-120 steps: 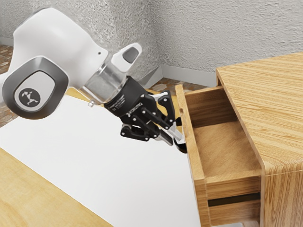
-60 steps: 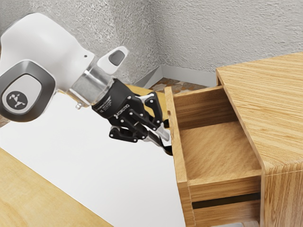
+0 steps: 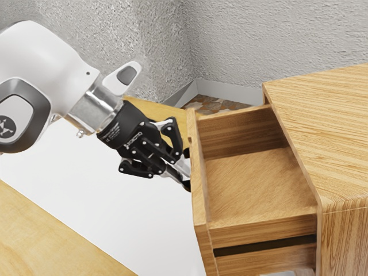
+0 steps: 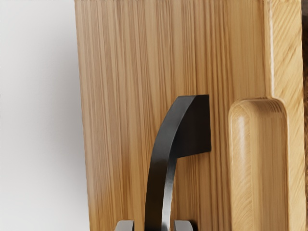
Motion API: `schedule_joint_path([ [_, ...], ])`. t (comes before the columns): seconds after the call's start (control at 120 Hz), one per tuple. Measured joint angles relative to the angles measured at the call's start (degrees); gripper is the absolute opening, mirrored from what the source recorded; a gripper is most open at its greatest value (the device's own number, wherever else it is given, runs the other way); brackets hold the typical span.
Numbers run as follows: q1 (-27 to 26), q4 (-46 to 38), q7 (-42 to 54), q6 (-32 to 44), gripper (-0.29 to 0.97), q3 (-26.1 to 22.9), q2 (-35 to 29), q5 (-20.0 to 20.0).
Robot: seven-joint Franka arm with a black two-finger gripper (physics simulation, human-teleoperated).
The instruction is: Pull the drawer handle with one arm to open the drawer
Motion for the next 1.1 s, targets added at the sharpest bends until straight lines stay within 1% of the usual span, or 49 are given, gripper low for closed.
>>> schedule_joint_path([
  [0.5, 2.4, -2.2, 0.0, -1.2, 0.01, -1.0, -3.2, 0.1],
  [0.6, 3.9, -2.5, 0.1, -1.6, 0.01, -1.4, -3.7, 0.1],
  [0.717, 4.3, -2.6, 0.1, -2.0, 0.01, -1.7, -4.2, 0.1],
  [0.9, 6.4, -3.5, 0.1, -2.9, 0.01, -4.2, -5.1, 0.0],
  [1.1, 7.1, -4.3, 0.1, -3.5, 0.01, -4.6, -6.2, 0.0],
])
